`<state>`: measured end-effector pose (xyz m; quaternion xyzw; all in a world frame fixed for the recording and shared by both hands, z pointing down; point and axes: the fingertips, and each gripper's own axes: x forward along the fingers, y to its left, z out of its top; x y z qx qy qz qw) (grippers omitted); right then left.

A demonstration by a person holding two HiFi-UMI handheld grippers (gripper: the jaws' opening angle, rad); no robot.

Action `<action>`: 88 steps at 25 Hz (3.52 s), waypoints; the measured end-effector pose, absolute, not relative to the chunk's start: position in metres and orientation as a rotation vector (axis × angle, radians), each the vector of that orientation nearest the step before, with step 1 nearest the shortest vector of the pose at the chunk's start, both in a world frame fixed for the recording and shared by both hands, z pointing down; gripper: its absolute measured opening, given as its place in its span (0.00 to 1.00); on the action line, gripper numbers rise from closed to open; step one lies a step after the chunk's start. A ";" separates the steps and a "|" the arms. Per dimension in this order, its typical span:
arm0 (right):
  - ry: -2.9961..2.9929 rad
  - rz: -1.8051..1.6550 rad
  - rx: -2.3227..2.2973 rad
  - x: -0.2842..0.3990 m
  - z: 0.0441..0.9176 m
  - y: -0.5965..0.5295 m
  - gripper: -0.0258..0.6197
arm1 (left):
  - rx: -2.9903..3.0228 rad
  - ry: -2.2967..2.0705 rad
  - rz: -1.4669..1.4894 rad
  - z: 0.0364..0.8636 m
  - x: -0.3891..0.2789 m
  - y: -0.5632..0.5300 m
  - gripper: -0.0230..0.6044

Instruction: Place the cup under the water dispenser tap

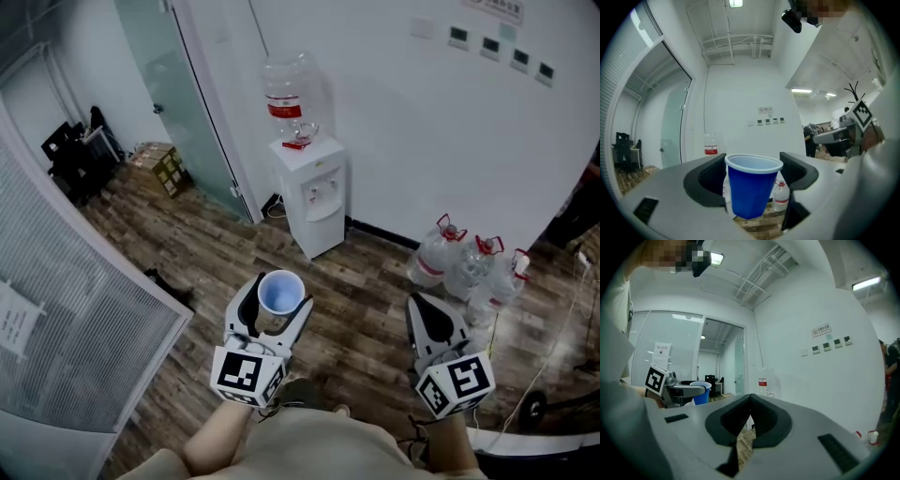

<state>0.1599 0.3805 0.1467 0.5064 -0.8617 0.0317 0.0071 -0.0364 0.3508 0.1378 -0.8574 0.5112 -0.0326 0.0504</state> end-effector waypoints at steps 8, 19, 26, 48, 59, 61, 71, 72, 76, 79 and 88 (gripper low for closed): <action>-2.692 0.104 1.540 0.159 0.167 0.354 0.05 | -2.599 1.597 -0.045 0.149 -0.039 0.330 0.61; -2.645 0.130 1.516 0.149 0.186 0.268 0.05 | -2.633 1.593 -0.074 0.175 -0.044 0.242 0.61; -2.622 0.180 1.512 0.133 0.192 0.181 0.05 | -2.671 1.575 -0.123 0.187 -0.055 0.156 0.61; -2.593 0.265 1.522 0.065 0.238 -0.104 0.05 | -2.663 1.450 -0.045 0.241 -0.087 -0.112 0.61; -2.631 0.192 1.364 0.053 0.313 -0.196 0.05 | -2.634 1.623 -0.045 0.313 -0.078 -0.183 0.61; -2.665 0.190 1.301 0.051 0.328 -0.212 0.05 | -2.614 1.667 -0.042 0.328 -0.075 -0.194 0.61; -2.756 0.144 1.070 0.050 0.418 -0.279 0.05 | -2.491 1.796 -0.125 0.423 -0.050 -0.255 0.61; -2.772 0.140 1.069 0.051 0.427 -0.284 0.05 | -2.492 1.825 -0.095 0.434 -0.048 -0.261 0.61; -2.799 0.127 1.083 0.054 0.471 -0.302 0.05 | -2.472 1.836 -0.090 0.480 -0.035 -0.283 0.61; -2.792 0.163 1.096 0.055 0.510 -0.314 0.05 | -2.445 1.750 -0.214 0.520 -0.028 -0.295 0.61; -2.771 0.231 1.077 0.050 0.607 -0.338 0.05 | -2.408 1.909 -0.189 0.637 -0.039 -0.335 0.61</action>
